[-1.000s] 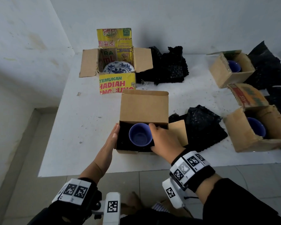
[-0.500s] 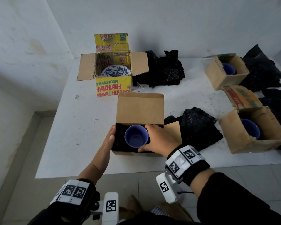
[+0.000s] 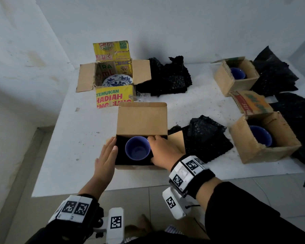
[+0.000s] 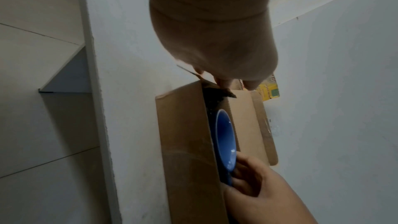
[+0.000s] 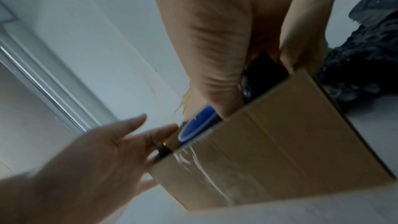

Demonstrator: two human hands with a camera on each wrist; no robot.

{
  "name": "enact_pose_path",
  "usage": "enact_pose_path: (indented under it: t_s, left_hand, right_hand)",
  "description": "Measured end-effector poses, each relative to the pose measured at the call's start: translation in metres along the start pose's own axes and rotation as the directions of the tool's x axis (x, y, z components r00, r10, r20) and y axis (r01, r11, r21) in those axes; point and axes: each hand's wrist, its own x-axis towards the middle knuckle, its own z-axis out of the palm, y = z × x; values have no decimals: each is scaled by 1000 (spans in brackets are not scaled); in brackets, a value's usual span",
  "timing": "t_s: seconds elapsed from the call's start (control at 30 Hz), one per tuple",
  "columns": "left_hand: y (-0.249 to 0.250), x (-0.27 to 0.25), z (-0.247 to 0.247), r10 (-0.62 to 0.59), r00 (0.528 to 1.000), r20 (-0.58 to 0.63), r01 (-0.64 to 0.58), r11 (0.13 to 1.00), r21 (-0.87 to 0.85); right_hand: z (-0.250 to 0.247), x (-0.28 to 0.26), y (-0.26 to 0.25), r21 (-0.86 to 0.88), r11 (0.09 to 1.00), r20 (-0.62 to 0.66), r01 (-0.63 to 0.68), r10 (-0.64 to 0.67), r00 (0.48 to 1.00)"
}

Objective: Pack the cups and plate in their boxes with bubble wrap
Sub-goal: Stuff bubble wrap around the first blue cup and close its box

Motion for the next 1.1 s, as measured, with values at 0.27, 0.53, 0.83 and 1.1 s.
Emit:
enact_pose_path:
  t_s: [0.27, 0.53, 0.83, 1.1]
  left_hand:
    - [81, 5, 41, 274, 962, 11, -255, 878, 405]
    - [159, 40, 149, 464, 806, 367, -583, 729, 360]
    - [161, 97, 237, 65, 861, 505, -453, 548, 703]
    - [150, 105, 245, -45, 909, 414, -312, 584, 749]
  right_hand:
    - [-65, -42, 63, 250, 955, -253, 158, -93, 963]
    - [-85, -56, 169, 166, 952, -163, -257, 284, 945]
    - [-30, -30, 221, 154, 903, 11, -402, 405, 914]
    - [-22, -21, 221, 159, 946, -121, -283, 303, 945]
